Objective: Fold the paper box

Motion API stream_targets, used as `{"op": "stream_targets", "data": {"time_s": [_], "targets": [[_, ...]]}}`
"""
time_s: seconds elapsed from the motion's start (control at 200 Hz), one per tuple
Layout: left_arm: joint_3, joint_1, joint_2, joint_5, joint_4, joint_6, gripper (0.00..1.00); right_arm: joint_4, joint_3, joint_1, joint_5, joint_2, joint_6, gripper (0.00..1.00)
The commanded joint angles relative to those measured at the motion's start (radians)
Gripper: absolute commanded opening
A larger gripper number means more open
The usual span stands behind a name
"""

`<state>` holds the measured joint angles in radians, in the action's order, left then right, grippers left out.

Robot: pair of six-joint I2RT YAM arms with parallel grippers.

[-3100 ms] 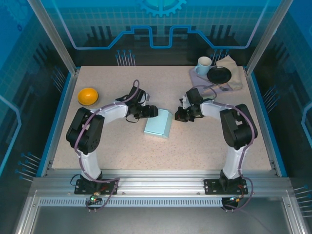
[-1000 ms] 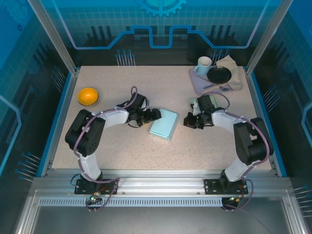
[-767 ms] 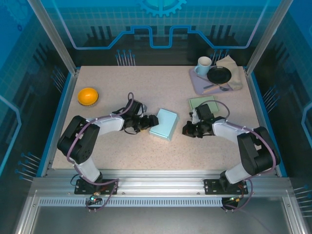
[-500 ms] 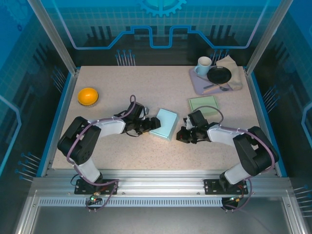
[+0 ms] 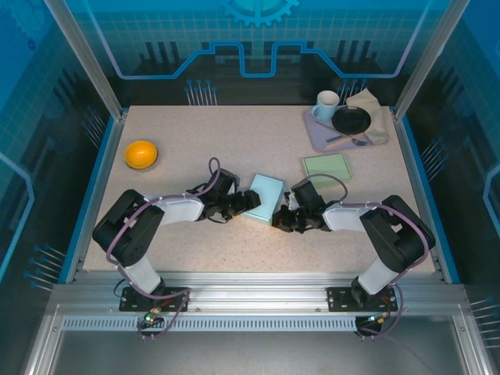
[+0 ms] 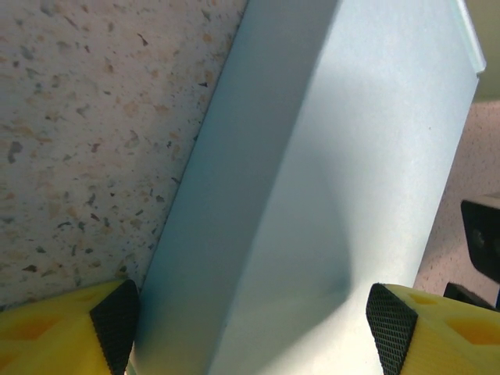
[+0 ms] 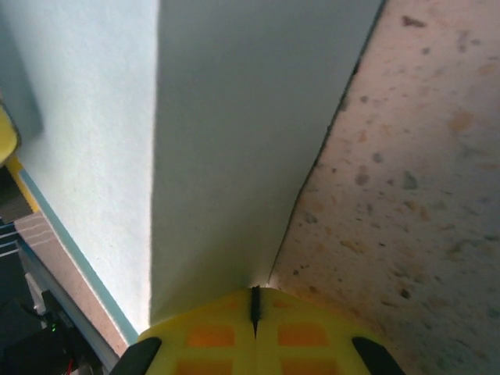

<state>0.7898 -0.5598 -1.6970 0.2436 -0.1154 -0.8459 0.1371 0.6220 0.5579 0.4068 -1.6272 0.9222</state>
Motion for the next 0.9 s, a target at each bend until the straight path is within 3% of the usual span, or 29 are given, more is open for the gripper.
{"op": "stream_targets", "data": {"time_s": [0.0,0.125,0.27,0.46,0.635,0.895], "targets": [[-0.031,-0.091,-0.019,0.084,-0.082,-0.104,0.80,0.323,0.005,0.040,0.110,-0.043,0.031,0.02],[-0.045,-0.158,-0.046,0.073,-0.163,-0.186,0.79,0.563,-0.039,0.040,0.114,-0.042,0.124,0.02],[-0.053,-0.200,-0.072,0.067,-0.208,-0.242,0.77,0.594,-0.025,0.040,0.096,-0.022,0.139,0.02],[-0.019,-0.176,-0.033,-0.013,-0.001,-0.163,0.77,0.288,-0.008,0.041,0.014,0.053,0.063,0.03],[-0.009,-0.091,0.030,-0.066,0.182,-0.043,0.80,0.001,-0.046,0.014,-0.047,0.125,-0.002,0.03],[0.015,0.029,0.101,-0.044,0.301,0.085,0.82,-0.294,-0.067,-0.051,-0.127,0.251,-0.161,0.05]]}}
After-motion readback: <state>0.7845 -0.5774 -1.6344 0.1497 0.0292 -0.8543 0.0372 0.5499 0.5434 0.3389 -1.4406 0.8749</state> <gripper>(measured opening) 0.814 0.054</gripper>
